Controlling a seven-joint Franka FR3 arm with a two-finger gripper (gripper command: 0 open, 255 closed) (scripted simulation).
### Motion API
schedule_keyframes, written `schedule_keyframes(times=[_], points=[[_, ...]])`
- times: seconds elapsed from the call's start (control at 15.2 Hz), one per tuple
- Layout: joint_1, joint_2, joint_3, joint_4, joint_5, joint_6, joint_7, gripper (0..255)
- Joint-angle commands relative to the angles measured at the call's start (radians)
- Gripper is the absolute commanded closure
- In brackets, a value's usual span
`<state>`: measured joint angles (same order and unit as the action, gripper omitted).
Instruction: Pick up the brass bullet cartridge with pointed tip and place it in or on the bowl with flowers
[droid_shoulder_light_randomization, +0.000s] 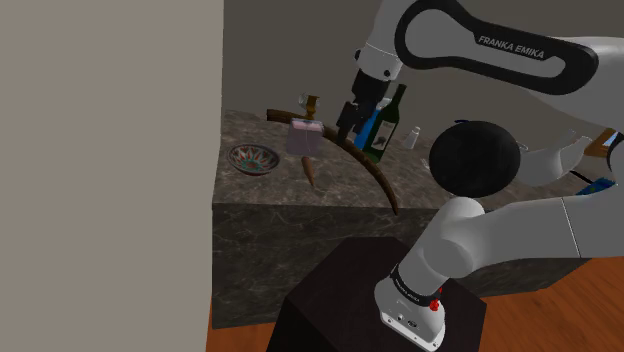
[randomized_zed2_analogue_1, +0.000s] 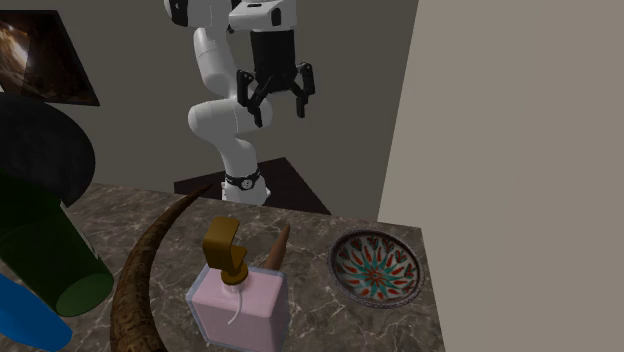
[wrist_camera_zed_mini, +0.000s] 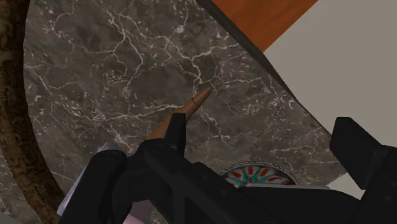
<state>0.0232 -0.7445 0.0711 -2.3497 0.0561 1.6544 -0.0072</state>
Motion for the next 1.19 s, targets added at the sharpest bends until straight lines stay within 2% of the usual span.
schedule_keyframes(times=[0.0,0.53,1.12], points=[[0.000,0.000,0.000,0.000,0.000,0.000,0.000,0],[-0.104,0.196,0.067,-0.074,-0.003,0.256,0.266,0],[-0.223,0.473,0.112,-0.076,-0.056,0.510,0.577,0]])
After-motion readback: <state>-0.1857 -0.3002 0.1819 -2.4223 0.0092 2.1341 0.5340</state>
